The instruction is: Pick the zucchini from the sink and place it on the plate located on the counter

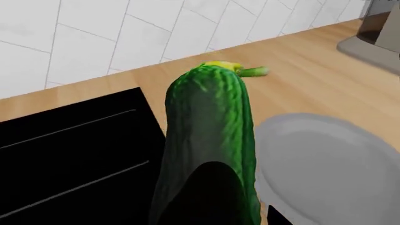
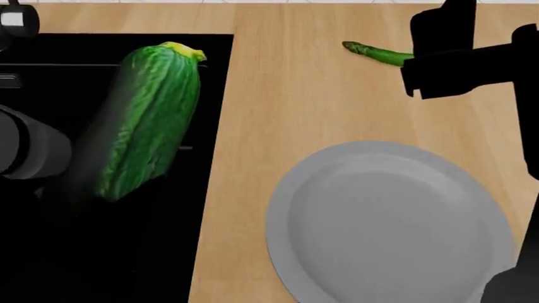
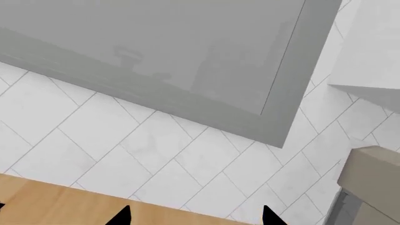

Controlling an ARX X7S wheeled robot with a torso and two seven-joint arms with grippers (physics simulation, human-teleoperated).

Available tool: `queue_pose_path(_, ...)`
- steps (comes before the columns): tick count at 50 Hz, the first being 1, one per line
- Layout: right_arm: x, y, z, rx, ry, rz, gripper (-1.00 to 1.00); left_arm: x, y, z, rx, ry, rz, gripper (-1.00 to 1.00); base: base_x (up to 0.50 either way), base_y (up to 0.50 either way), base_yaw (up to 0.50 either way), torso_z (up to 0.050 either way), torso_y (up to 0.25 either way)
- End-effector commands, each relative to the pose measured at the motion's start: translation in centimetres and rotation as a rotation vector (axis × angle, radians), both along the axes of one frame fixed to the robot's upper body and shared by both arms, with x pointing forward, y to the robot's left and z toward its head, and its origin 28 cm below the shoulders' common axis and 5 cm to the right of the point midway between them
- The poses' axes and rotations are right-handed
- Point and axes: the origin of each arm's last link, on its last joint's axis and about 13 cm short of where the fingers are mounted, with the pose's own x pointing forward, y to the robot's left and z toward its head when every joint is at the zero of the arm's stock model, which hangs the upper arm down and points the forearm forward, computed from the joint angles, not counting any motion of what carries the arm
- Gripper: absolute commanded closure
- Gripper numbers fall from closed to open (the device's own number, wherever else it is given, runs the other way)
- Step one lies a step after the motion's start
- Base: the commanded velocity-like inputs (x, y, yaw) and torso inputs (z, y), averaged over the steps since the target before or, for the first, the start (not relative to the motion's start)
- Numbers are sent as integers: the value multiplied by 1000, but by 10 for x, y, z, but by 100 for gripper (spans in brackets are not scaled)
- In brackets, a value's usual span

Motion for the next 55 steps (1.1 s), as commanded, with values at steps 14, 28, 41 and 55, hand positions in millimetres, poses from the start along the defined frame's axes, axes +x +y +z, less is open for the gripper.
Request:
queue_pose_path(14, 1, 2, -2, 6, 10, 16, -100, 29, -26, 13, -90, 0, -200, 100, 0, 0, 0, 0, -3)
queue_pose_path(28, -1, -1, -1, 16, 6, 11, -100, 58, -50, 23, -42, 87, -364, 100, 0, 0, 1, 0, -3)
queue_pose_path(41, -1, 1, -2, 2, 17, 22, -100, 88, -63, 31, -8, 213, -465, 100, 0, 0, 1, 1, -3)
queue_pose_path(55, 2, 2, -2, 3, 18, 22, -100, 105, -84, 44, 34, 314, -637, 100, 0, 0, 1, 0, -3)
